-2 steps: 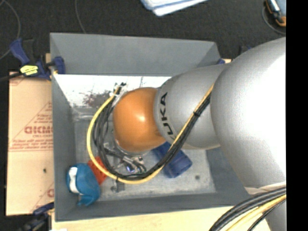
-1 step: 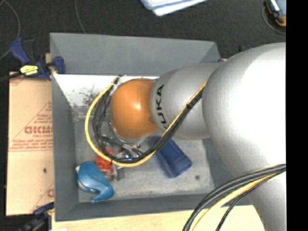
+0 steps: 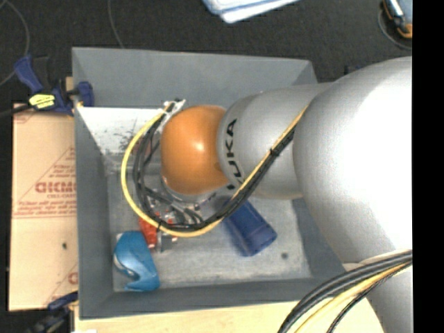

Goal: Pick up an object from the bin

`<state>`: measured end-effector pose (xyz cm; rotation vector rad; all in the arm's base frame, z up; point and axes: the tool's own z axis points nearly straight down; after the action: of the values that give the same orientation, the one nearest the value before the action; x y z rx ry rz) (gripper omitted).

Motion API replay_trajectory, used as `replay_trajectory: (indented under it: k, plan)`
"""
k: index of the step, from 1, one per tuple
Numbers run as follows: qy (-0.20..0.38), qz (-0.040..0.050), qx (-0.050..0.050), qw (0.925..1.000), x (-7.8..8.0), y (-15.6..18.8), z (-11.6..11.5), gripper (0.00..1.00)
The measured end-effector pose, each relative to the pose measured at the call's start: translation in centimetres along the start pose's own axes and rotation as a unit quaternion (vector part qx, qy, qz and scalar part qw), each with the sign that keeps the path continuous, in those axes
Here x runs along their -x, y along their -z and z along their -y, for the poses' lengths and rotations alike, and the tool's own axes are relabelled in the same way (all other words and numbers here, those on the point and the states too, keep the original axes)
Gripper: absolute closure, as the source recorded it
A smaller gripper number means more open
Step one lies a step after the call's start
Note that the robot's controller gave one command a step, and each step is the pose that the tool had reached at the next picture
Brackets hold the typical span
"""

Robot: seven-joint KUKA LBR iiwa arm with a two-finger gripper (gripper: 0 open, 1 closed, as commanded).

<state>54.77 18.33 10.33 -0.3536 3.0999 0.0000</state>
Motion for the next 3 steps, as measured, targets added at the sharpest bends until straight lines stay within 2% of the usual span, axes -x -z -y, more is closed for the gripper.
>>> replay_trajectory:
  k: [1,2,3]
  plan:
    - [-0.001,-0.0001,0.000,1.0000,0.0,0.0,0.0,1.00]
    - [0.000,0.0036,0.000,1.0000,-0.5,7.5,-1.1,1.00]
    - [0.005,-0.0002,0.000,1.0000,-0.8,6.1,-0.8,1.00]
